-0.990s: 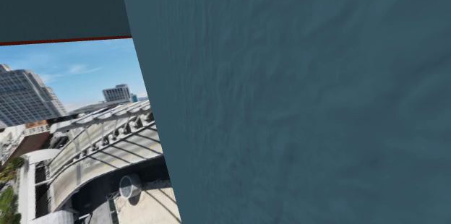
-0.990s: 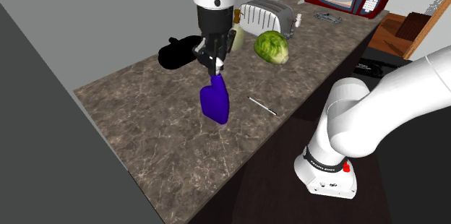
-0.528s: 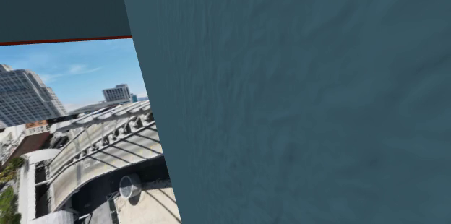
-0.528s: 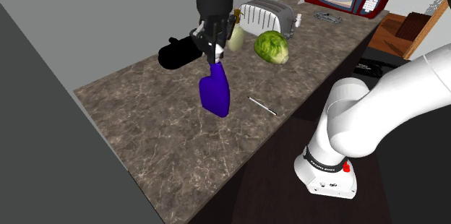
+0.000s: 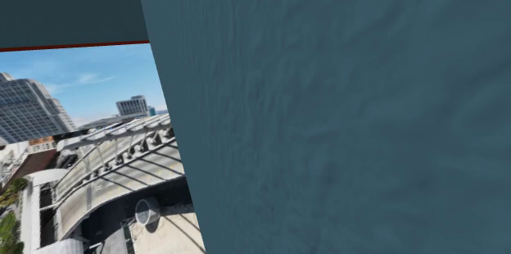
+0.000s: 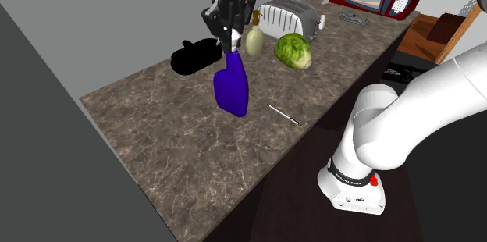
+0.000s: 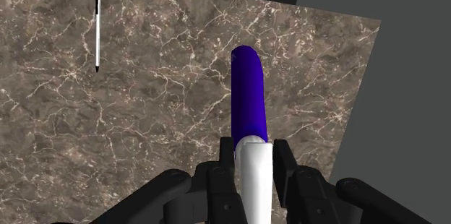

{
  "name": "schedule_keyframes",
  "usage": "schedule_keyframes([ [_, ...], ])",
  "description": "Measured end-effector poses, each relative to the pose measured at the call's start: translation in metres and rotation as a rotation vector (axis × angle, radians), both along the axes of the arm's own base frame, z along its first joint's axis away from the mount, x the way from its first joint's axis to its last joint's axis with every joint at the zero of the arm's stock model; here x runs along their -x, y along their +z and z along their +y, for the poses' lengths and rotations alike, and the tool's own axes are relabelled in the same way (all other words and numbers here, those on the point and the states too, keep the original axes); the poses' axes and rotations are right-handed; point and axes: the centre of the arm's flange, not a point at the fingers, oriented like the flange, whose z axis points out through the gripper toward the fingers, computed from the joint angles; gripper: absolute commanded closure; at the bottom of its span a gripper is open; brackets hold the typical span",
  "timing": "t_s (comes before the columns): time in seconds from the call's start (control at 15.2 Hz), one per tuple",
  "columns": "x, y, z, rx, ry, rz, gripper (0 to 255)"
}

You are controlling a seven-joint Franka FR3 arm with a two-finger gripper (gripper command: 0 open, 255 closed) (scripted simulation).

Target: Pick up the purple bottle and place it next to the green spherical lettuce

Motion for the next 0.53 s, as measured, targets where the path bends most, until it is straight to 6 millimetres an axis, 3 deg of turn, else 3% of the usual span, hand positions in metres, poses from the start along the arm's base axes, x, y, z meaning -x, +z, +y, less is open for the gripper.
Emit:
schedule_keyframes([
  [0.53,0.0,0.042,0.0,0.0,0.0,0.0,255],
])
